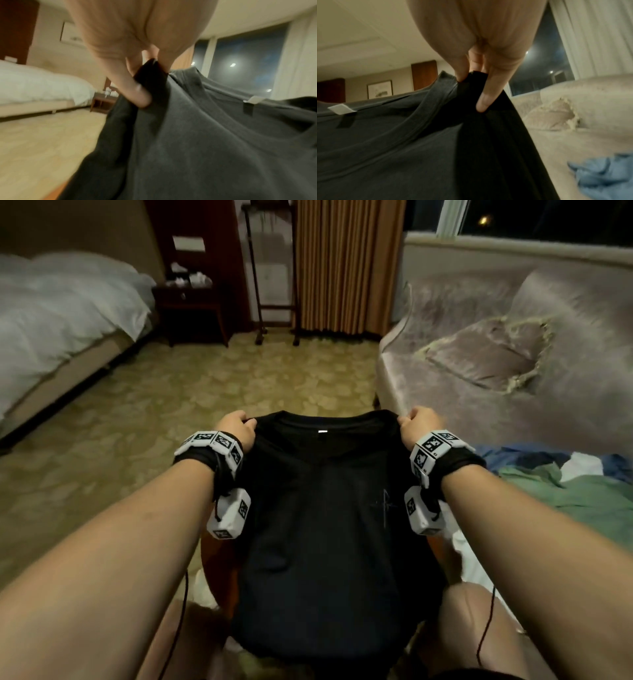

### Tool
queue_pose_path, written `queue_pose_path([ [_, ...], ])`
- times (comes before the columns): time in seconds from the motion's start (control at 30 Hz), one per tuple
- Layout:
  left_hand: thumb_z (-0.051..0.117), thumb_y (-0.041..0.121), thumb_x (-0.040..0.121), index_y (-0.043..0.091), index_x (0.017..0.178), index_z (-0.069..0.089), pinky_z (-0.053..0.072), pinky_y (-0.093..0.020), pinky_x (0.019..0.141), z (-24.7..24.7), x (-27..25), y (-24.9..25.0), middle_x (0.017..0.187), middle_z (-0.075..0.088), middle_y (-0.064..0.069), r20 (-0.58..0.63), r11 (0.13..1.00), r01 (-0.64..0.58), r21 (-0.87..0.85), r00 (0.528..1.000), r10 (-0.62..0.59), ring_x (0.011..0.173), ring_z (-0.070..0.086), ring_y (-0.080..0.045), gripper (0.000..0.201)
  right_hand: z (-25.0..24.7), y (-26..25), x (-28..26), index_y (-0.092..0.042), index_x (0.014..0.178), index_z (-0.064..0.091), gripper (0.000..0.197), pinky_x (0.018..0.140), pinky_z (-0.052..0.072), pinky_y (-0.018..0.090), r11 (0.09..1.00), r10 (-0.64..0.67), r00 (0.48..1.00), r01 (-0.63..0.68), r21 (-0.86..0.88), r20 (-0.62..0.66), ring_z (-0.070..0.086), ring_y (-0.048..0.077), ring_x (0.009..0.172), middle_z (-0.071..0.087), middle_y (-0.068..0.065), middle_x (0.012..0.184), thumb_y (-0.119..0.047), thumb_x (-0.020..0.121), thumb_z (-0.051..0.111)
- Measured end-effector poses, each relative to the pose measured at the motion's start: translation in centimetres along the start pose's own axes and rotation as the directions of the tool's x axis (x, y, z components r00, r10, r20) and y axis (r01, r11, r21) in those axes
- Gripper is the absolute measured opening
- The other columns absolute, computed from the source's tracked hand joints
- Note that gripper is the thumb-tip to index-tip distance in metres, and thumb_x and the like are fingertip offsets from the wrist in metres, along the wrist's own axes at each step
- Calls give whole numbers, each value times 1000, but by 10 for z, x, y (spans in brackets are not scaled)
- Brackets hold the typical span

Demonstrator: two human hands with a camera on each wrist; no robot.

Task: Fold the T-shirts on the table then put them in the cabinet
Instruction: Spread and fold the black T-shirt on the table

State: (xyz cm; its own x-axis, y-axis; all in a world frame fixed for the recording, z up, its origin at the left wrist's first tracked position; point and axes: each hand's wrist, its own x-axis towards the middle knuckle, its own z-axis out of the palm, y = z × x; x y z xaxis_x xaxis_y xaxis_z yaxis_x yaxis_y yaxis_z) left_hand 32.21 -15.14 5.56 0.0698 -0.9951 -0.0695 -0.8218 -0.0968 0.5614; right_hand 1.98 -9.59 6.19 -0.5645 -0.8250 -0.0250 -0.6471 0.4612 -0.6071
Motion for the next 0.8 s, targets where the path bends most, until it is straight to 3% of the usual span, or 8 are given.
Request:
queue_pose_path([
  [0.13, 57, 33, 93, 10, 82, 52, 44, -35, 77, 43, 46, -26, 96, 64, -16, 6, 998, 62, 17, 998, -62, 89, 58, -33, 26, 54, 12, 38, -7, 107, 59, 23, 73, 38, 29, 997, 73, 995, -71, -40, 64, 59, 32, 99, 62, 15, 109, -26, 95, 53],
  [0.27, 62, 34, 90, 12, 73, 52, 41, -32, 70, 75, 77, -40, 83, 61, -10, 28, 991, 132, 5, 991, -132, 78, 54, -28, 29, 96, 24, 62, -8, 126, 53, 35, 76, 39, 28, 989, 130, 977, -116, -87, 171, 57, 33, 109, 58, 14, 123, -20, 93, 51],
  [0.37, 60, 26, 93, 10, 81, 55, 39, -29, 70, 103, 96, -48, 83, 59, -6, 109, 978, 187, -93, 978, -177, 81, 55, -24, 20, 122, 30, 75, -8, 130, 49, 38, 83, 44, 31, 983, 153, 962, -126, -132, 226, 55, 33, 113, 55, 14, 127, -14, 92, 49],
  [0.43, 63, 23, 91, 13, 96, 61, 42, -27, 77, 117, 100, -49, 94, 62, -7, 143, 975, 193, -114, 974, -176, 94, 59, -26, 12, 136, 33, 80, -9, 139, 40, 49, 95, 46, 36, 982, 147, 954, -108, -155, 263, 51, 33, 120, 47, 14, 138, -13, 91, 48],
  [0.53, 62, 13, 86, 14, 130, 54, 41, -27, 93, 127, 100, -51, 131, 56, -8, 140, 982, 150, -116, 981, -134, 119, 54, -27, 45, 147, 36, 80, -18, 152, 14, 71, 101, 43, 38, 989, 117, 934, -78, -127, 337, 38, 34, 133, 21, 10, 156, -12, 90, 47],
  [0.6, 57, 8, 82, 18, 138, 47, 43, -27, 93, 123, 98, -56, 138, 49, -10, 125, 985, 144, -96, 983, -131, 119, 53, -29, 57, 149, 37, 75, -24, 153, 5, 77, 95, 41, 30, 994, 80, 927, -48, -93, 367, 29, 31, 140, 4, 4, 160, -9, 90, 47],
  [0.7, 52, 8, 79, 22, 141, 43, 50, -32, 87, 109, 92, -66, 136, 51, -11, 153, 982, 185, -34, 972, -178, 106, 58, -29, 65, 153, 27, 61, -23, 153, 10, 74, 95, 38, 26, 993, -6, 933, 47, -104, 360, 25, 27, 142, -3, 3, 161, -7, 92, 49],
  [0.8, 51, 8, 87, 13, 141, 42, 46, -29, 88, 100, 80, -80, 136, 52, -13, 219, 973, 224, 51, 948, -230, 112, 56, -31, 56, 159, 6, 38, -16, 147, 35, 57, 107, 30, 25, 970, -129, 905, 200, -138, 406, 29, 24, 141, 16, 5, 158, -16, 93, 54],
])
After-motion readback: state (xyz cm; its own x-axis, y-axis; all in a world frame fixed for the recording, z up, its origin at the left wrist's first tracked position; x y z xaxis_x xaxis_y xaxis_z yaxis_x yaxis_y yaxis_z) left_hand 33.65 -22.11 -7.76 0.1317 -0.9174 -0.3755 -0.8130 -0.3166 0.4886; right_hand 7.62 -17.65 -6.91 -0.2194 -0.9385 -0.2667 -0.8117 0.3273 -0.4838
